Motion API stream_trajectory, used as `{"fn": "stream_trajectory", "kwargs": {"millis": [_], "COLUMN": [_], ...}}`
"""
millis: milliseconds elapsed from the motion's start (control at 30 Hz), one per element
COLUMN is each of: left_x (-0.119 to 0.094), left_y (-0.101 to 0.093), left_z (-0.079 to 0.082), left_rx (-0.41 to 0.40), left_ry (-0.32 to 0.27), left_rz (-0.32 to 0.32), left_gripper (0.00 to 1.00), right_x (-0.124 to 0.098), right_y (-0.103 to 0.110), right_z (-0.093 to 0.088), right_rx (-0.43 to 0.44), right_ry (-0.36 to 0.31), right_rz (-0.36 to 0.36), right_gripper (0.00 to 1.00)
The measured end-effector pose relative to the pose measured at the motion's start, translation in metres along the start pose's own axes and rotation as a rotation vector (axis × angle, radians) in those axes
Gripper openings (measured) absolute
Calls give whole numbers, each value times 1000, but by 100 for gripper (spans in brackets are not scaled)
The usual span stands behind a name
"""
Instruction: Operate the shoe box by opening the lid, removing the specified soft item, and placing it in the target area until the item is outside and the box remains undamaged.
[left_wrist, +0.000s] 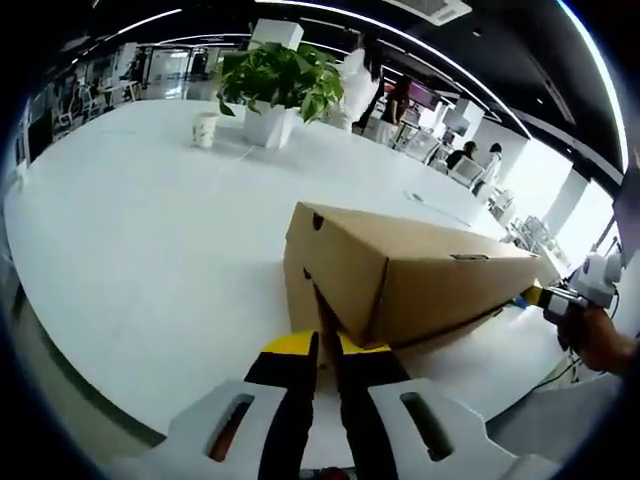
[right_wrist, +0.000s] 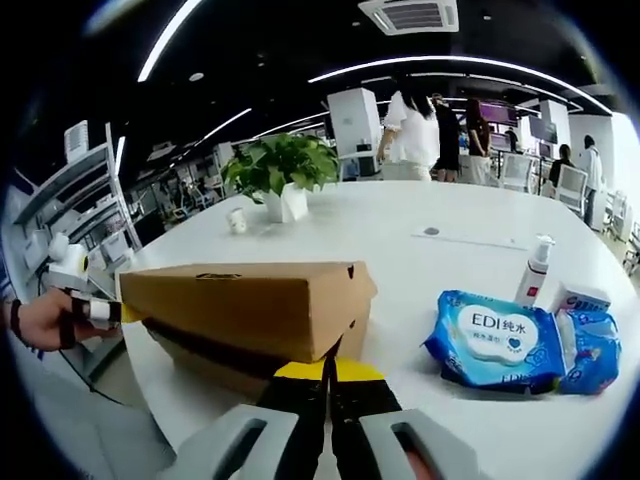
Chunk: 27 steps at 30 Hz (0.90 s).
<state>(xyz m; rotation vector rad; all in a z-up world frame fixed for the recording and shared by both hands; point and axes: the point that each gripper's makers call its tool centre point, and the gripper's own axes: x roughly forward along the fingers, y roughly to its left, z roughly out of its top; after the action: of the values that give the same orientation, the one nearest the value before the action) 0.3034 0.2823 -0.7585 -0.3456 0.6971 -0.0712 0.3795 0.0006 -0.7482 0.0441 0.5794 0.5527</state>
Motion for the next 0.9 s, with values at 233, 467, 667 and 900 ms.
{"fn": "stream_trajectory", "kwargs": {"millis": [233, 467, 667, 900], "left_x": [-3, -2, -5, -7], "left_y": [0, 2, 2, 0], "left_z": [-3, -4, -6, -9], "left_rx": [2, 4, 8, 4], "left_ry": [-7, -17, -25, -27], "left_rz": [-4, -9, -14, -18], "left_gripper": [5, 5, 5, 5], "right_x": [0, 0, -2, -2], "right_y": [0, -3, -5, -2], "right_z": [-4, -8, -10, -16], "right_rx": [1, 12, 15, 17], "right_ry": [5, 4, 5, 16], "right_rz": [1, -6, -3, 4], "right_gripper": [0, 0, 0, 0]}}
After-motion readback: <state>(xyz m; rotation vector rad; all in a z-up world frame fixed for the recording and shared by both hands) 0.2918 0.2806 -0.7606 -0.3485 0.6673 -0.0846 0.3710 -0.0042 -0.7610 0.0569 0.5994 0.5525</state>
